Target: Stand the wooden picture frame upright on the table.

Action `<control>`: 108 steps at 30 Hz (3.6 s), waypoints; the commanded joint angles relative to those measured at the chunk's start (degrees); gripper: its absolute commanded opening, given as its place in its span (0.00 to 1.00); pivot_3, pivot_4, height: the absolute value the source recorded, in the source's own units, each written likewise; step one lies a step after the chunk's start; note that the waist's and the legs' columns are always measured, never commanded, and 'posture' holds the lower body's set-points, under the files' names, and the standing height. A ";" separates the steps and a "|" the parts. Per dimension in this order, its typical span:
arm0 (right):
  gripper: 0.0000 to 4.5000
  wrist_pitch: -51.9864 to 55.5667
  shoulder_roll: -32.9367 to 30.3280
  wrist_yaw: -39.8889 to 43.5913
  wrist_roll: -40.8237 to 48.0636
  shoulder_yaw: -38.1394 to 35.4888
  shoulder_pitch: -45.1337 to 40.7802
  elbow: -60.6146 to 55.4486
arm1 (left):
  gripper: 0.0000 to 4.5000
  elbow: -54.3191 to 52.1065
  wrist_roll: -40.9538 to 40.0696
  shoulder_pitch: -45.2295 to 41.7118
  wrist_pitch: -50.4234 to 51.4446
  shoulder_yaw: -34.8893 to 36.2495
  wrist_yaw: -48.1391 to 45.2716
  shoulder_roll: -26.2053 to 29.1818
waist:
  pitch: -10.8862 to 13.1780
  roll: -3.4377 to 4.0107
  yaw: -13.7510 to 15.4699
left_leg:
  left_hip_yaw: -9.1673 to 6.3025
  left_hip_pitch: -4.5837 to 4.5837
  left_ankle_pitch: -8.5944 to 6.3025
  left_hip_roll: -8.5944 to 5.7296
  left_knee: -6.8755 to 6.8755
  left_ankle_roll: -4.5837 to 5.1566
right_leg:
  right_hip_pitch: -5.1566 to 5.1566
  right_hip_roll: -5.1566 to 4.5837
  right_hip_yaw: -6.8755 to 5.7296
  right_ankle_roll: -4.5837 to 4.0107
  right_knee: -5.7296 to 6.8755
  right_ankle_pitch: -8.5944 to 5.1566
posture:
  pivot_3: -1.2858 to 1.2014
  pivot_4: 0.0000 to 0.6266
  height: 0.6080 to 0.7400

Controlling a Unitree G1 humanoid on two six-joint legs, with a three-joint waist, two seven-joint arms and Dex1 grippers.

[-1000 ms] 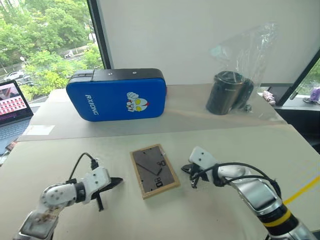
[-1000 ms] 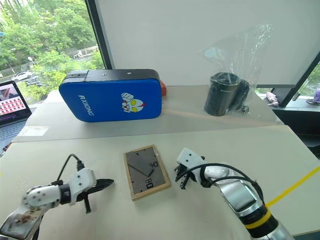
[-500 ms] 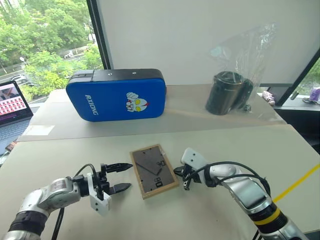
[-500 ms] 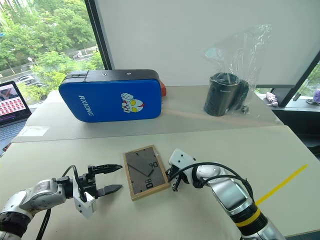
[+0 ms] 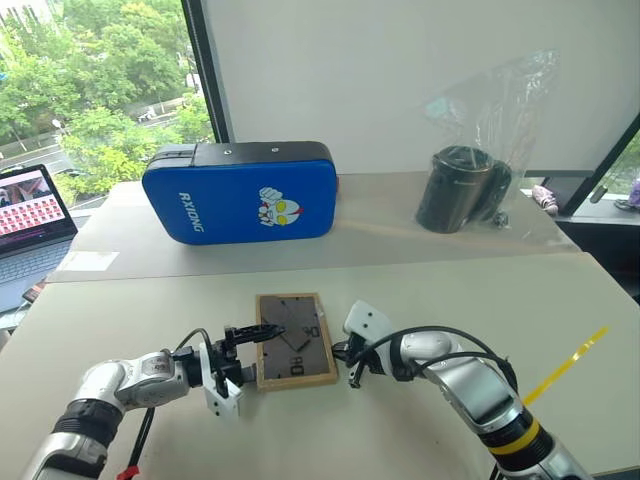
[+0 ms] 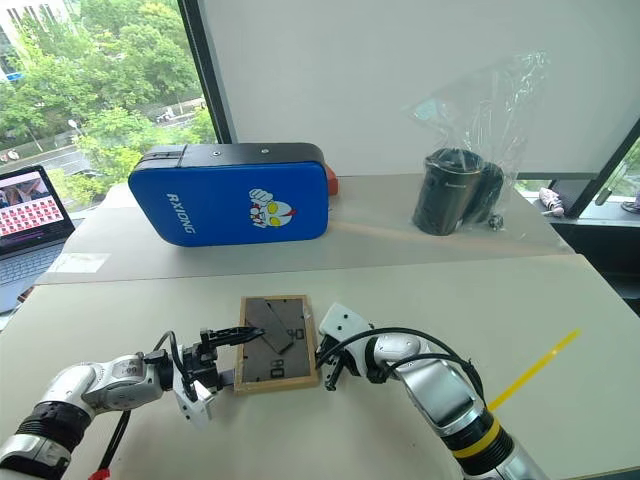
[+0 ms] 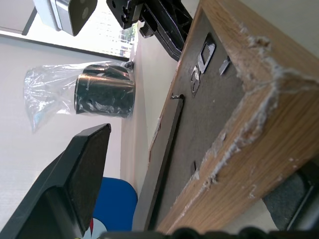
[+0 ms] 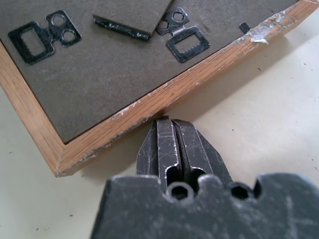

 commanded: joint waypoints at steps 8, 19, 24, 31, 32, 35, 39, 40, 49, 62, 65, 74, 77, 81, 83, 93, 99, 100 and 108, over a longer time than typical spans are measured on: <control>0.06 -3.67 -0.54 -3.19 0.85 -9.63 -6.12 5.24 | 0.30 -0.08 0.24 2.44 0.20 -5.71 0.28 2.97 | 0.00 0.00 -0.19 | 0.02 -0.06 0.00 0.01 -0.01 0.00 | -0.08 0.01 0.00 0.00 -0.02 0.00 | 0.52 0.24 1.00; 0.88 11.32 9.40 6.27 17.66 -12.51 -24.11 14.49 | 0.26 -0.94 -0.63 2.60 2.14 -7.17 1.67 2.93 | 0.00 0.00 -0.37 | 0.02 0.00 0.01 0.01 0.00 -0.01 | -0.08 0.01 0.00 -0.01 0.43 0.00 | 0.52 0.24 1.00; 1.00 9.98 10.23 11.76 17.45 -6.53 -26.87 23.16 | 0.26 -1.36 -1.77 2.65 2.46 -7.82 1.60 3.10 | 0.00 0.01 -0.27 | -0.01 -0.01 0.01 0.00 0.00 -0.01 | -0.11 0.00 -0.02 -0.01 0.45 0.00 | 0.52 0.24 1.00; 1.00 5.49 12.29 17.08 13.57 1.31 -29.24 34.82 | 0.26 -2.84 -1.90 3.46 2.98 -7.76 1.70 3.34 | 0.00 0.01 -0.51 | 0.00 0.02 0.01 0.01 -0.01 -0.02 | -0.16 0.00 -0.02 -0.01 0.52 0.00 | 0.52 0.24 1.00; 1.00 5.41 12.66 17.54 13.49 1.52 -29.51 35.47 | 0.26 -3.02 -1.99 3.58 3.05 -7.74 1.68 3.36 | 0.00 0.01 -0.51 | 0.00 0.04 0.01 0.01 -0.01 -0.02 | -0.16 0.00 -0.02 -0.02 0.53 0.00 | 0.52 0.24 1.00; 1.00 9.24 14.41 19.87 18.10 -1.48 -30.39 32.45 | 0.26 -3.59 -2.24 4.00 3.49 -7.72 1.55 3.44 | 0.00 0.01 -0.49 | 0.00 0.04 0.01 0.01 -0.01 -0.02 | -0.16 0.00 -0.02 -0.02 0.53 0.00 | 0.52 0.24 1.00; 1.00 14.34 14.90 19.93 24.22 -8.20 -31.36 27.07 | 0.26 -4.17 -2.51 4.50 4.02 -7.61 1.57 3.55 | 0.01 0.01 -0.51 | -0.02 -0.06 0.01 0.01 0.00 -0.02 | -0.24 0.00 -0.02 -0.02 0.54 0.00 | 0.52 0.24 1.00; 1.00 15.09 14.78 19.32 24.99 -9.62 -31.53 26.44 | 0.26 -4.27 -2.59 4.57 4.11 -7.68 1.47 3.57 | 0.01 0.01 -0.52 | -0.03 -0.08 0.01 0.02 0.00 -0.02 | -0.27 0.00 -0.02 -0.02 0.54 0.00 | 0.52 0.24 1.00; 1.00 16.89 9.84 15.94 25.90 -12.77 -28.14 17.75 | 0.26 -4.44 -3.47 4.48 4.87 -8.33 1.16 3.23 | 0.02 0.02 -0.42 | -0.07 -0.43 0.02 0.00 0.00 -0.04 | -0.56 -0.03 -0.07 -0.02 0.52 0.00 | 0.52 0.24 1.00; 1.00 -41.66 -19.46 8.12 -5.61 -10.08 -2.24 6.90 | 0.26 -5.71 -6.17 5.83 5.97 -8.13 0.28 4.09 | 0.01 -0.01 -0.34 | 0.05 -0.54 0.03 0.00 0.03 -0.06 | -0.69 -0.06 -0.08 -0.01 0.54 -0.01 | 0.52 0.24 1.00; 1.00 -62.10 -22.93 6.39 -15.08 -5.47 4.99 5.34 | 0.26 -5.73 -6.90 5.80 6.05 -8.02 -0.02 4.22 | 0.01 -0.03 -0.25 | 0.08 -0.52 0.03 0.01 0.01 -0.05 | -0.65 -0.07 -0.09 0.05 0.50 -0.05 | 0.52 0.24 1.00; 1.00 -79.08 -10.04 -11.89 -38.46 -0.75 1.91 7.68 | 0.26 -5.96 -10.29 5.62 5.33 -7.77 -1.47 4.02 | 0.12 -0.26 -1.12 | 0.28 0.27 0.06 0.09 0.02 -0.11 | 0.01 0.01 0.10 0.01 0.20 -0.03 | 0.52 0.24 1.00; 1.00 -80.37 -8.79 -12.14 -39.91 0.11 1.34 9.33 | 0.26 -5.95 -11.52 5.62 5.10 -7.64 -2.04 4.08 | 0.12 -0.29 -0.79 | 0.26 0.21 0.08 0.07 -0.02 -0.14 | -0.04 0.01 0.09 -0.01 0.10 -0.02 | 0.52 0.24 1.00; 0.82 -81.32 -7.89 -12.54 -40.12 0.17 1.77 10.81 | 0.26 -5.73 -12.79 5.47 4.65 -7.29 -2.62 4.05 | 0.12 -0.29 -0.40 | 0.29 0.20 0.03 0.06 -0.11 -0.05 | -0.04 0.01 0.09 -0.01 -0.06 -0.02 | 0.52 0.24 1.00; 0.69 -81.92 -8.00 -12.66 -40.15 -0.01 2.07 11.11 | 0.26 -5.87 -13.89 5.50 4.46 -7.08 -3.01 3.92 | 0.12 -0.29 -0.36 | 0.30 0.20 0.02 0.06 -0.13 -0.05 | -0.04 0.01 0.09 -0.01 -0.09 -0.02 | 0.52 0.24 1.00; 0.27 -75.98 -5.74 -6.94 -32.49 -0.97 1.61 9.00 | 0.61 -7.20 -21.45 5.83 7.00 -5.72 -6.72 2.78 | 0.13 -0.29 -0.33 | 0.30 0.20 0.02 0.06 -0.12 -0.04 | -0.02 0.02 0.09 -0.01 -0.08 -0.02 | 0.52 0.24 1.00; 0.27 -57.98 -5.15 1.91 -17.88 -7.85 -0.12 1.40 | 0.96 -14.14 -35.59 12.25 16.89 0.77 -10.55 3.27 | 0.14 -0.29 -0.43 | 0.28 0.18 0.00 0.08 -0.12 -0.01 | -0.05 0.02 0.10 -0.01 -0.04 -0.02 | 0.52 0.24 1.00; 0.27 -55.00 -5.65 2.96 -15.92 -9.69 -1.23 0.88 | 0.96 -16.04 -36.96 14.00 18.59 2.24 -10.87 3.25 | 0.14 -0.29 -0.41 | 0.26 0.16 0.00 0.09 -0.12 -0.01 | -0.07 0.02 0.10 -0.01 -0.03 -0.02 | 0.52 0.24 1.00; 0.27 -3.19 -6.25 9.85 12.97 -24.02 -17.49 -0.17 | 0.96 -26.86 -37.51 25.64 30.73 6.33 -13.79 -1.91 | 0.23 -0.21 -0.17 | 0.18 0.14 0.00 0.12 -0.15 0.00 | -0.11 0.03 0.05 -0.04 -0.02 -0.02 | 0.52 0.24 1.00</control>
